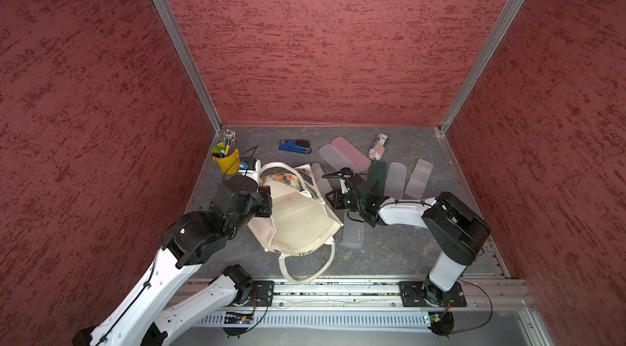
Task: Take out the pencil case from the canvas bag
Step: Place the pencil case at the center of the board.
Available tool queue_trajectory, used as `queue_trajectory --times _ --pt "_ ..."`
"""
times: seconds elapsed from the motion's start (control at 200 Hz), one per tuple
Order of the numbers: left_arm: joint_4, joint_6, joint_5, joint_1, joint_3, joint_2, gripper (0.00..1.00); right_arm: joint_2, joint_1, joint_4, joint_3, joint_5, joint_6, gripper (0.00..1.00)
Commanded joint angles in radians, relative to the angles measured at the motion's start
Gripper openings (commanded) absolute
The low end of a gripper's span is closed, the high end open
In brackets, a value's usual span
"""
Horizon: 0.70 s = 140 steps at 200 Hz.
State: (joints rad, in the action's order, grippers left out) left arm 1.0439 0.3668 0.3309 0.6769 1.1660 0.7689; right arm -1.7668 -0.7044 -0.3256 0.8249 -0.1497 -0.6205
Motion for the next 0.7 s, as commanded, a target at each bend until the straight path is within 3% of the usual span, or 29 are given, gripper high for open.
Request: queue_trajectory --times 0.0,0.11,0.225,0.696 --pt "-0.098 0.006 -0.019 -0.006 0.003 -0.027 0.0 -0.025 0.041 -0.048 0.052 -0.067 0.003 0.05" --pt "-0.096 0.004 -0.024 -0.007 0.001 -0.026 0.0 -0.056 0.06 0.046 0.126 -0.025 0.03 0.1" --pt "-0.094 -0.002 -0.026 -0.007 0.006 -0.025 0.0 -0.097 0.075 0.185 0.234 -0.015 0.075 0.27" --pt "-0.148 -0.001 -0.035 -0.007 -0.044 -0.06 0.0 -0.066 0.088 0.295 0.299 0.027 0.105 0.4"
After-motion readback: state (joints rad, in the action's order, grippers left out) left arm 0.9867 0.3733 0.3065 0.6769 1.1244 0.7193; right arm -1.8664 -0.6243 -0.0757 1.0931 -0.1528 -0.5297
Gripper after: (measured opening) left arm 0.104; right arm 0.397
